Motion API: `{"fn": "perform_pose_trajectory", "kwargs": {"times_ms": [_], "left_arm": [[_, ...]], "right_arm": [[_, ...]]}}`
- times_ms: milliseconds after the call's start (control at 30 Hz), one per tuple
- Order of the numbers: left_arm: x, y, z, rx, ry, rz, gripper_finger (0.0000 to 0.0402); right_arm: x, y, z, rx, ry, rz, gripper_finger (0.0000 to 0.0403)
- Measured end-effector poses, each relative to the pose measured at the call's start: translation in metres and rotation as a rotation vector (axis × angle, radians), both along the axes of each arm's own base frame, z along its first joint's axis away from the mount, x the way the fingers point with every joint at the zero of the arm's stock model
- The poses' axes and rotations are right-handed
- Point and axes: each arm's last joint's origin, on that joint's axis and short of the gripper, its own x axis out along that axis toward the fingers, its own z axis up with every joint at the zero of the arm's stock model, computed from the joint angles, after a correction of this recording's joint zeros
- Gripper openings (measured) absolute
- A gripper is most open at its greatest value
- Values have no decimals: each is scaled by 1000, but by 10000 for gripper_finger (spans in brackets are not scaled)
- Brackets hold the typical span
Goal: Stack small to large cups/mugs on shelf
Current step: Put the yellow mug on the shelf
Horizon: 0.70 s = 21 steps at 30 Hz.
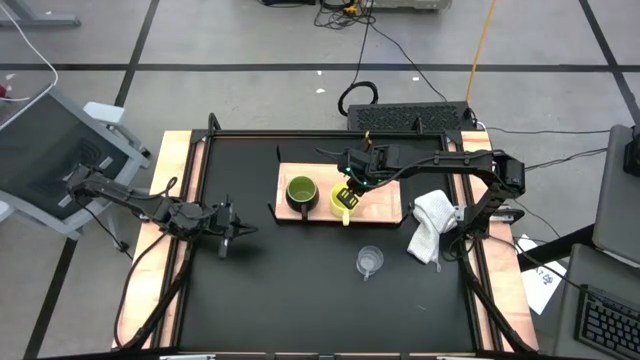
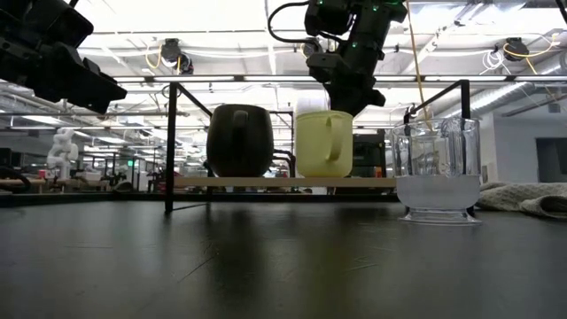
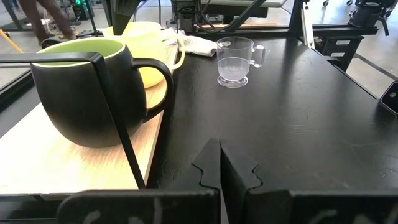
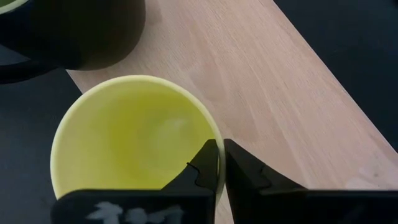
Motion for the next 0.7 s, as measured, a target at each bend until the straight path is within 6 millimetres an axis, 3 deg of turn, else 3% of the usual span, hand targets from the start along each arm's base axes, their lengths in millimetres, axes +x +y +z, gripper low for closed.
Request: {"fn": "perform_pose_trajectory", "kwargs": {"times_ms": [700], "left_arm": [[0, -1, 0, -11, 5, -44, 1]], "right_arm": [[1, 0, 0, 1, -6, 6, 14]]}}
